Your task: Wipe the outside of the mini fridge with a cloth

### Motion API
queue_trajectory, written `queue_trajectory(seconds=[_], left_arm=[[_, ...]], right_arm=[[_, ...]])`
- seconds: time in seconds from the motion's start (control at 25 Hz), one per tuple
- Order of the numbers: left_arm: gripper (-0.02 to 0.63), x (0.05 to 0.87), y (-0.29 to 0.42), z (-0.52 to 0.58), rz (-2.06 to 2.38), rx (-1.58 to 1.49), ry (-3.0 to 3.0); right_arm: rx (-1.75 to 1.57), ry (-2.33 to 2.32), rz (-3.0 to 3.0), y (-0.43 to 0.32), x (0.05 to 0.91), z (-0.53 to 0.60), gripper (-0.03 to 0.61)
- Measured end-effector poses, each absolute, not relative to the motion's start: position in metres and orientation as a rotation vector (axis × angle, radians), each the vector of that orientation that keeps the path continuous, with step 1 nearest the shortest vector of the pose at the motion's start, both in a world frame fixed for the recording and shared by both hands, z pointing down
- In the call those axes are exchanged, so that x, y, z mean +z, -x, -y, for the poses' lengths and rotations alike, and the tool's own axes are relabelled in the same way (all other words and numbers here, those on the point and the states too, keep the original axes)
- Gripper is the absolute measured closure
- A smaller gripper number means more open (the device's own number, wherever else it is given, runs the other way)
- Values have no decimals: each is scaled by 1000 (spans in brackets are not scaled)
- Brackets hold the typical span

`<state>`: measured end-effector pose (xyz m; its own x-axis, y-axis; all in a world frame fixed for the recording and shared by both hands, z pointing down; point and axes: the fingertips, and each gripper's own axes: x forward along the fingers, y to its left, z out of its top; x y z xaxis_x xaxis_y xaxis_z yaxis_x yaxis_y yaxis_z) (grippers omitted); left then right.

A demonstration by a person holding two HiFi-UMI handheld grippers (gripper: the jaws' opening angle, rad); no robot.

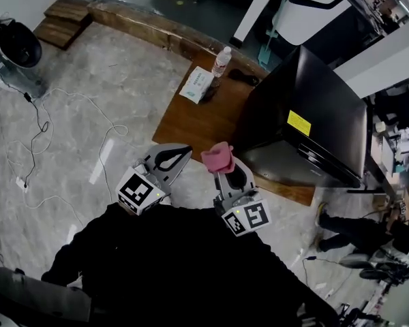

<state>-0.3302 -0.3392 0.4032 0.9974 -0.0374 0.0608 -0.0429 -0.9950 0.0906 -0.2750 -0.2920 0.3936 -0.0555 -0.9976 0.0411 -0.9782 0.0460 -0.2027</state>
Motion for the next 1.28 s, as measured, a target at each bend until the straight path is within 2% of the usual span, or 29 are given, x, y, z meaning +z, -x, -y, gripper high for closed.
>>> queue_trajectory(seconds=[0.28, 0.8, 1.28], left_arm=[[607, 406, 317, 367, -10, 62, -3027], [607, 387, 228, 422, -12, 145, -3059], [607, 395, 146, 506, -287, 131, -3040]], right_arm=[[-267, 2083, -2210, 276, 398, 316, 499], [-301, 1935, -2114, 193, 383, 387, 497], [-273, 2146, -1772, 113, 391, 456, 500]])
